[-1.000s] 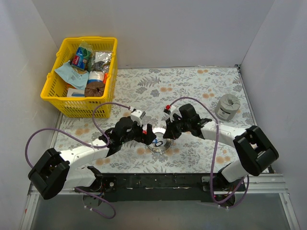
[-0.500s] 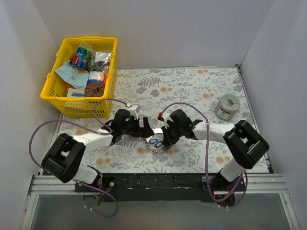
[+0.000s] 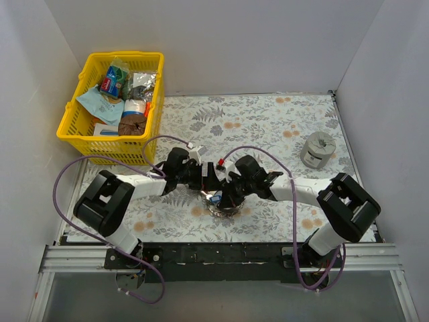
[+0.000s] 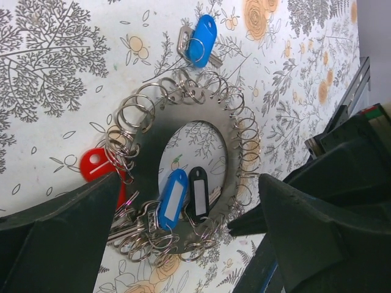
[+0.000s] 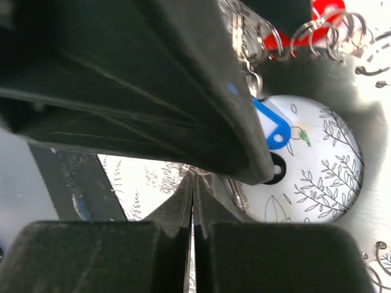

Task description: Put the keys on the keyring

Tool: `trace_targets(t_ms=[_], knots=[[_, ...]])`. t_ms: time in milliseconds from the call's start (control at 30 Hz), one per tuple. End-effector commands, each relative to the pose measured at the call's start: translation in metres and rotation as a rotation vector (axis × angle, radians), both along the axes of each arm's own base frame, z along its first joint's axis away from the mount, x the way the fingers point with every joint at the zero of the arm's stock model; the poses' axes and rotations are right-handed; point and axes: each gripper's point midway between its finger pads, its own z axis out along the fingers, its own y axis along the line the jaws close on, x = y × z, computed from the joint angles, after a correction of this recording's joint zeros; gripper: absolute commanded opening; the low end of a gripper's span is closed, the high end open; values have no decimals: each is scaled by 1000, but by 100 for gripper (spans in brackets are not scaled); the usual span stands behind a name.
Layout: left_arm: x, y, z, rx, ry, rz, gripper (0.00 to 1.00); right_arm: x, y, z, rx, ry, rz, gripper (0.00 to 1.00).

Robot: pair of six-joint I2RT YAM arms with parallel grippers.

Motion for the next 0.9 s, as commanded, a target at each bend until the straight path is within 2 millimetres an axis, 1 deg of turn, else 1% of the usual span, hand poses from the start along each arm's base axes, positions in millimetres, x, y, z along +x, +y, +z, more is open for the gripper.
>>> trace_targets(t_ms=[0, 33, 67, 100, 167, 200, 300, 333, 367, 400, 433, 467, 500, 533, 567, 600, 633, 667, 700, 733, 767, 800, 867], knots=[[6, -8, 27, -61, -69, -34, 95, 4, 20, 47, 159, -48, 0, 1], [9, -7, 31, -57, -86, -20, 95, 7, 19, 52, 158, -67, -11, 1], [9, -5, 32, -52, -101, -16, 96, 15, 19, 57, 152, -110, -29, 1], [12, -4, 40, -55, -128, -7, 96, 18, 17, 64, 153, -135, -40, 1], [16, 1, 44, -39, -154, 22, 97, 28, 15, 71, 151, -183, -68, 1], [18, 3, 53, -44, -185, 32, 97, 31, 14, 75, 158, -194, -75, 1], [24, 13, 59, -36, -212, 86, 98, 34, 13, 78, 180, -188, -69, 1], [24, 16, 66, -45, -227, 98, 98, 35, 15, 79, 195, -188, -63, 1], [27, 22, 68, -51, -227, 120, 98, 32, 16, 79, 209, -172, -46, 1], [25, 26, 67, -57, -220, 125, 98, 34, 15, 77, 211, -157, -50, 4], [25, 29, 73, -75, -217, 137, 98, 34, 15, 76, 216, -146, -48, 8], [29, 36, 75, -86, -215, 156, 98, 33, 17, 80, 239, -134, -33, 10], [24, 38, 74, -99, -201, 147, 98, 37, 15, 79, 243, -128, -44, 14], [24, 40, 80, -125, -209, 153, 98, 38, 15, 80, 249, -119, -50, 17], [25, 44, 82, -136, -211, 161, 98, 41, 14, 82, 263, -128, -52, 20], [23, 46, 82, -149, -203, 159, 98, 47, 11, 82, 264, -131, -73, 25], [21, 49, 80, -158, -192, 165, 98, 50, 8, 83, 267, -130, -87, 28], [24, 55, 83, -177, -186, 187, 98, 53, 6, 85, 277, -127, -92, 31], [21, 55, 83, -195, -174, 178, 98, 61, 1, 89, 292, -134, -112, 38], [19, 59, 79, -200, -161, 184, 98, 64, -1, 92, 303, -136, -121, 41], [22, 62, 81, -215, -169, 196, 98, 65, -5, 94, 314, -135, -131, 44], [20, 62, 79, -216, -165, 196, 98, 73, -11, 95, 322, -149, -155, 49], [21, 65, 75, -211, -157, 206, 98, 77, -17, 93, 321, -154, -180, 52]])
